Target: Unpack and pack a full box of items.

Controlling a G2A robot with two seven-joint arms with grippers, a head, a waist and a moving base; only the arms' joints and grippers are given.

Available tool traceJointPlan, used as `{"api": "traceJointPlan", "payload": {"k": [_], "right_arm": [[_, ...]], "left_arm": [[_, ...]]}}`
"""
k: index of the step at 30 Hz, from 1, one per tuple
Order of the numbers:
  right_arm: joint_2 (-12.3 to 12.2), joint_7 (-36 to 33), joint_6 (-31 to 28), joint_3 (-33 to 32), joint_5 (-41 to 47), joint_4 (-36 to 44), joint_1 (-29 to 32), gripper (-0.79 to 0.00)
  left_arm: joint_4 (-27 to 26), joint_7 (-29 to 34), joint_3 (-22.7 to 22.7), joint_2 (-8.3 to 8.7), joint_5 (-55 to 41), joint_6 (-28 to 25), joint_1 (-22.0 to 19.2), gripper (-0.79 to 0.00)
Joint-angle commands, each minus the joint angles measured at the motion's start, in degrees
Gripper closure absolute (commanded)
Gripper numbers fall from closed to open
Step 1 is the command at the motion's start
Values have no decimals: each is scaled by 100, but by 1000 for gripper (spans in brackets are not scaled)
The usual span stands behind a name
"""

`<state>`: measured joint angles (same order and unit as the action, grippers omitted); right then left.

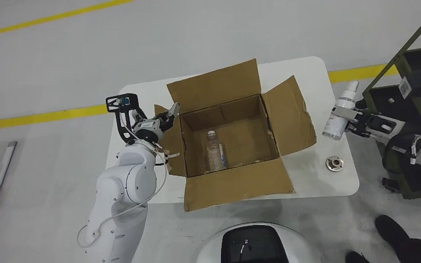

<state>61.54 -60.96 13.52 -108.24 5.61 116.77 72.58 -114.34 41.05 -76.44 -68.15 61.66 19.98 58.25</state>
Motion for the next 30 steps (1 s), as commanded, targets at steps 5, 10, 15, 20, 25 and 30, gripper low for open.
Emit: {"api": "traceJointPlan", "payload": {"k": [5, 10, 15, 20, 25, 30], "right_arm": [[-24, 132, 144, 865, -175, 44, -464, 0], [-52, 39, 449, 1906, -978, -36, -1044, 0], [-41, -92, 732, 3011, -1947, -314, -1681, 0], [24, -116, 858, 3940, -2580, -797, -2159, 0], [38, -76, 892, 4036, -2631, -888, -2225, 0], [38, -76, 892, 4036, -2631, -888, -2225, 0]], "left_arm": [[-55, -521, -173, 29, 547, -226, 237, -785], [-128, -673, -357, 62, 1142, -357, 438, -785], [-162, -860, -511, 101, 1915, -555, 720, -785], [-172, -1213, -627, 126, 2631, -669, 1047, -785], [-172, -1405, -642, 130, 2908, -650, 1131, -785], [-172, -1405, -642, 130, 2908, -650, 1131, -785]]}}
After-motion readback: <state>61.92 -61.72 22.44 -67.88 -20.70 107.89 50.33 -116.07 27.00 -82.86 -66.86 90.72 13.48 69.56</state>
